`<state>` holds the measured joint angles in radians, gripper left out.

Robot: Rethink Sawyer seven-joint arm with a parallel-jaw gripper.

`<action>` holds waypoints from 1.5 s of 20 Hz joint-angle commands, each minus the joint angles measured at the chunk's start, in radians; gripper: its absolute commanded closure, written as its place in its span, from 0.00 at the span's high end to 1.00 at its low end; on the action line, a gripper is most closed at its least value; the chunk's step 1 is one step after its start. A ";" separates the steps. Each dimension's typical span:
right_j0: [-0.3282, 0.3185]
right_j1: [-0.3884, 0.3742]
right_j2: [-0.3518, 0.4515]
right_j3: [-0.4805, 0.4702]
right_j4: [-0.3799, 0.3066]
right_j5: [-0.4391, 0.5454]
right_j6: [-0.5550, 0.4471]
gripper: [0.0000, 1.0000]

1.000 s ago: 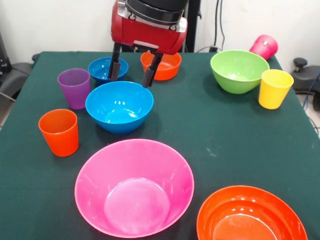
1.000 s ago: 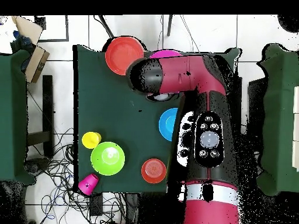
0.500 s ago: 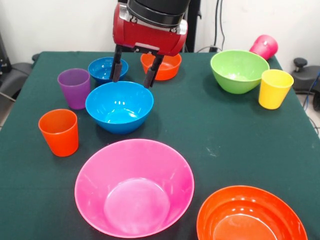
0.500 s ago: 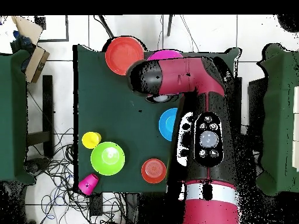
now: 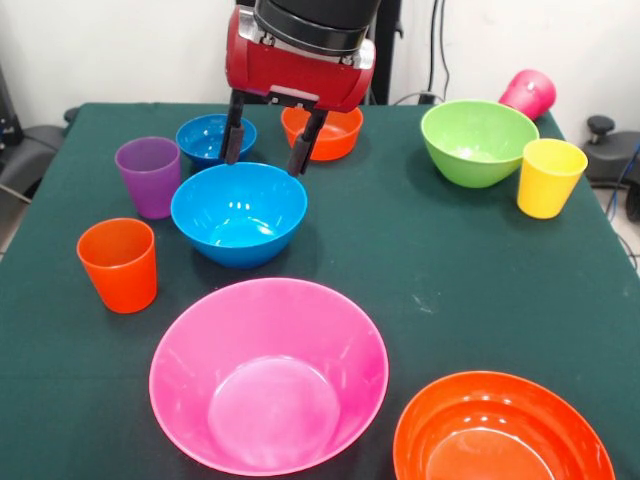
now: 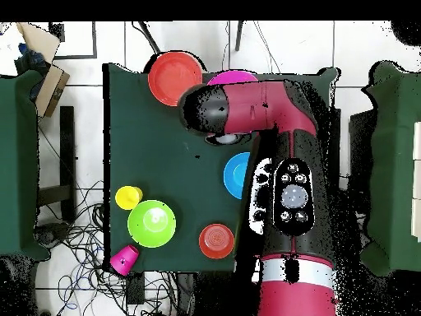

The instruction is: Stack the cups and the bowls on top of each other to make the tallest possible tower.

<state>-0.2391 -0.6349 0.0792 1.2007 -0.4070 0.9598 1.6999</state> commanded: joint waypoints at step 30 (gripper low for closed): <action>0.000 0.075 0.067 0.055 -0.009 -0.009 -0.035 1.00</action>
<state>-0.2391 -0.6349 0.0792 1.2007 -0.4070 0.9598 1.6999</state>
